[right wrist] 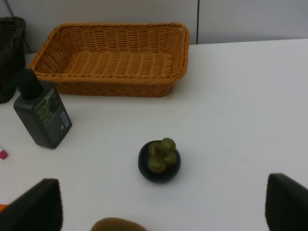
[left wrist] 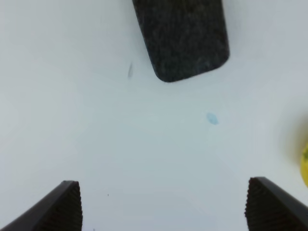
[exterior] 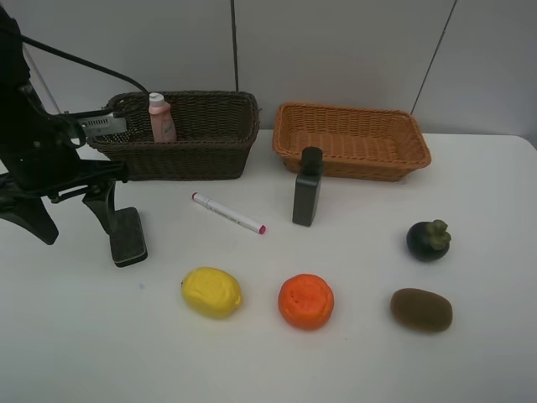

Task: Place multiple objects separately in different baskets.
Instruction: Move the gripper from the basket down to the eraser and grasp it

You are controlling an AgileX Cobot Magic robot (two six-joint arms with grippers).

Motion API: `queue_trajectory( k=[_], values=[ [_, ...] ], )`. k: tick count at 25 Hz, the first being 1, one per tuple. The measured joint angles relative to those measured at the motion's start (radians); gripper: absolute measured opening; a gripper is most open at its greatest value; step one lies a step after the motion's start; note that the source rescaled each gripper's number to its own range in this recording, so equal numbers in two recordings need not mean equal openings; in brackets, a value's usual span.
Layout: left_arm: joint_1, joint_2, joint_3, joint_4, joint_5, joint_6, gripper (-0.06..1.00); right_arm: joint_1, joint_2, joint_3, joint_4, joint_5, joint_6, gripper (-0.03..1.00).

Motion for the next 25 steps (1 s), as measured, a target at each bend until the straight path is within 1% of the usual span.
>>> queue_trajectory(
  k=[7,11,17,21,25],
  values=[
    [0.0,0.102,0.015,0.001,-0.175,-0.08,0.88,0.0,0.0,0.0,0.0,0.0,0.0,1.0],
    [0.0,0.16,0.015,0.001,-0.295,-0.098,0.88,0.0,0.0,0.0,0.0,0.0,0.0,1.0],
    [0.0,0.235,0.015,0.001,-0.382,-0.1,0.88,0.0,0.0,0.0,0.0,0.0,0.0,1.0],
    [0.0,0.278,0.015,0.003,-0.458,-0.1,0.88,0.0,0.0,0.0,0.0,0.0,0.0,1.0],
    [0.0,0.285,0.015,0.004,-0.503,-0.1,0.88,0.0,0.0,0.0,0.0,0.0,0.0,1.0]
  ],
)
